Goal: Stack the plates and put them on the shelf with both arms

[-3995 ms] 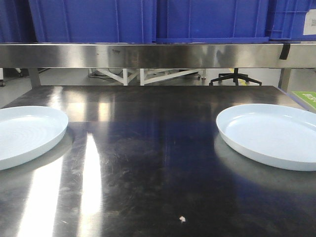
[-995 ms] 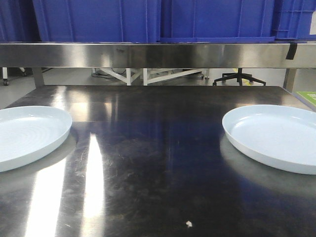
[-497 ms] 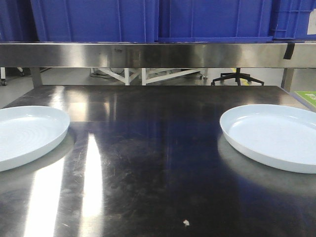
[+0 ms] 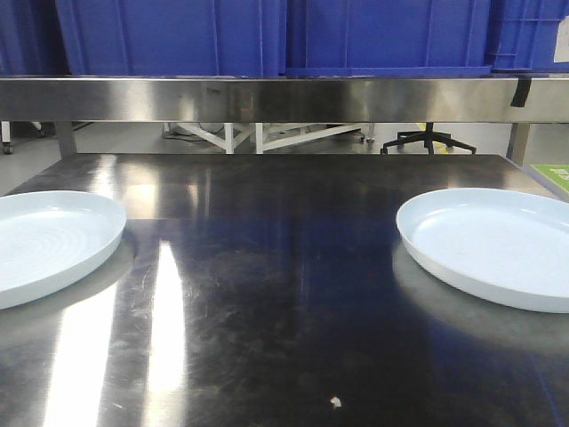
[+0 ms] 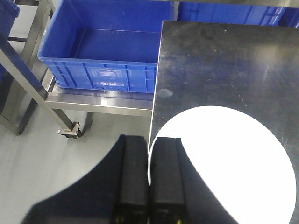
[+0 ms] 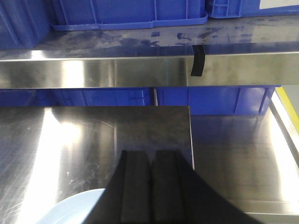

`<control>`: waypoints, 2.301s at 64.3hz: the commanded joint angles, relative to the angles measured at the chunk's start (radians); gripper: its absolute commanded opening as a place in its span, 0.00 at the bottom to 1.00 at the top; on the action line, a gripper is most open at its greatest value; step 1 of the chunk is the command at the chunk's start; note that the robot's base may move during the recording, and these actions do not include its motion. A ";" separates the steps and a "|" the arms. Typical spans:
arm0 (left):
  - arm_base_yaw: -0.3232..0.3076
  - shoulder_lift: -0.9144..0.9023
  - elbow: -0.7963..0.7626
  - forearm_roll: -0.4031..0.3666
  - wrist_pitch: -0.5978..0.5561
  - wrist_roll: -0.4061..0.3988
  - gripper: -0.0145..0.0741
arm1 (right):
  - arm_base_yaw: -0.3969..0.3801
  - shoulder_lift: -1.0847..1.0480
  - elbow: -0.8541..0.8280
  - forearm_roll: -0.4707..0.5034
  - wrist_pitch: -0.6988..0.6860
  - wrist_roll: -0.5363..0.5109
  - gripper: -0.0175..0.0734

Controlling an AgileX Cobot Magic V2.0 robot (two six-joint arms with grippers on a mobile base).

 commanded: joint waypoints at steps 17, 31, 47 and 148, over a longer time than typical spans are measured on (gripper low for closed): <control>-0.008 -0.009 -0.037 0.003 -0.033 -0.001 0.27 | 0.000 -0.011 -0.040 0.013 0.178 0.000 0.21; -0.008 -0.009 -0.037 -0.001 -0.013 -0.001 0.27 | -0.002 -0.011 -0.040 0.019 0.394 0.000 0.47; -0.008 -0.009 -0.037 -0.024 0.002 -0.008 0.27 | -0.002 -0.011 -0.040 0.019 0.400 0.000 0.67; -0.008 0.210 -0.037 -0.020 0.028 -0.007 0.66 | -0.002 0.199 -0.290 0.019 0.696 -0.001 0.60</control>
